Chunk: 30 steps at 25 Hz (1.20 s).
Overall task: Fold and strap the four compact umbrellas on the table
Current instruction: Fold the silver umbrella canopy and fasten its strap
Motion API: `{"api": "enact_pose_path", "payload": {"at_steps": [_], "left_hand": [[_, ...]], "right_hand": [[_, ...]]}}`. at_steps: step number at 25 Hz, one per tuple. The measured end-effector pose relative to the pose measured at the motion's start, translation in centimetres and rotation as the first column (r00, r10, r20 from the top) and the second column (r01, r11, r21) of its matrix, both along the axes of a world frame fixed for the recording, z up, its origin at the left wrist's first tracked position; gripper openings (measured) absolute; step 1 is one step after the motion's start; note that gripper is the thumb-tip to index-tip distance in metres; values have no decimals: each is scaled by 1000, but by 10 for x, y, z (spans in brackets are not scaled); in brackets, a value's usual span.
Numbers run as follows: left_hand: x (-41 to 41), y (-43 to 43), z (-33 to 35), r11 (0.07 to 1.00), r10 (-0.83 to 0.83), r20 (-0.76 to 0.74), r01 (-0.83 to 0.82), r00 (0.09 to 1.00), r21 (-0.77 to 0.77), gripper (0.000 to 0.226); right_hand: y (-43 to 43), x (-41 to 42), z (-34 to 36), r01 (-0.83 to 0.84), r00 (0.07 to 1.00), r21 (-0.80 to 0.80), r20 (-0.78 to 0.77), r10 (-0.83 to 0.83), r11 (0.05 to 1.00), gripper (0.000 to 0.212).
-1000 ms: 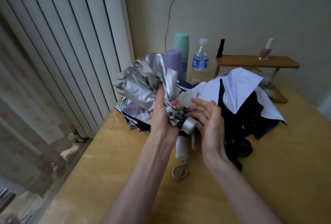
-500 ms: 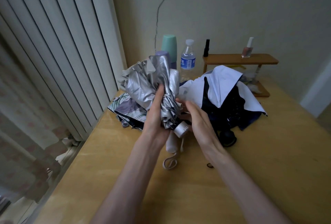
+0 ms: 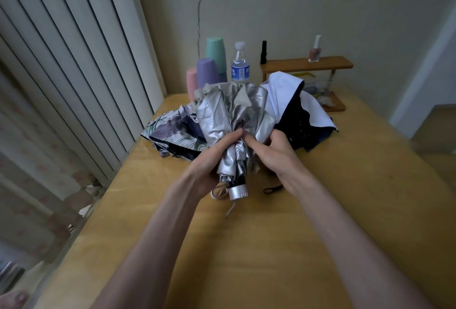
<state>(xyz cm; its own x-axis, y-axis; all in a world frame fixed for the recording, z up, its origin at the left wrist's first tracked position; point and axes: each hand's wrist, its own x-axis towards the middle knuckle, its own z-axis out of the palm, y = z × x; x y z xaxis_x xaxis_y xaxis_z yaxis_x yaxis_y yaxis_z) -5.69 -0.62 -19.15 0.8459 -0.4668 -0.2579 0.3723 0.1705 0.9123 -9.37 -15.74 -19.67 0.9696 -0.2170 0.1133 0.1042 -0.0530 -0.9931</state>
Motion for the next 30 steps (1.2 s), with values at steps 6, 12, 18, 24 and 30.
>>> {"api": "enact_pose_path", "payload": {"at_steps": [6, 12, 18, 24, 30], "left_hand": [[-3, 6, -9, 996, 19, 139, -31, 990, 87, 58], [-8, 23, -13, 978, 105, 258, -147, 960, 146, 69], [-9, 0, -9, 975, 184, 218, -206, 958, 85, 60], [0, 29, -25, 912, 406, 172, -409, 898, -19, 20], [6, 29, -7, 916, 330, 309, -382, 892, 122, 30]], "right_hand": [[-10, -12, -15, 128, 988, 139, 66, -138, 982, 24], [-4, -8, -15, 185, 970, 169, 124, -207, 968, 13], [17, -1, -10, -123, 990, -182, 46, 133, 976, 11], [-12, -3, 5, -147, 985, 150, 110, 131, 978, 26], [16, 8, 0, -99, 993, 46, -60, 101, 994, 63]]}}
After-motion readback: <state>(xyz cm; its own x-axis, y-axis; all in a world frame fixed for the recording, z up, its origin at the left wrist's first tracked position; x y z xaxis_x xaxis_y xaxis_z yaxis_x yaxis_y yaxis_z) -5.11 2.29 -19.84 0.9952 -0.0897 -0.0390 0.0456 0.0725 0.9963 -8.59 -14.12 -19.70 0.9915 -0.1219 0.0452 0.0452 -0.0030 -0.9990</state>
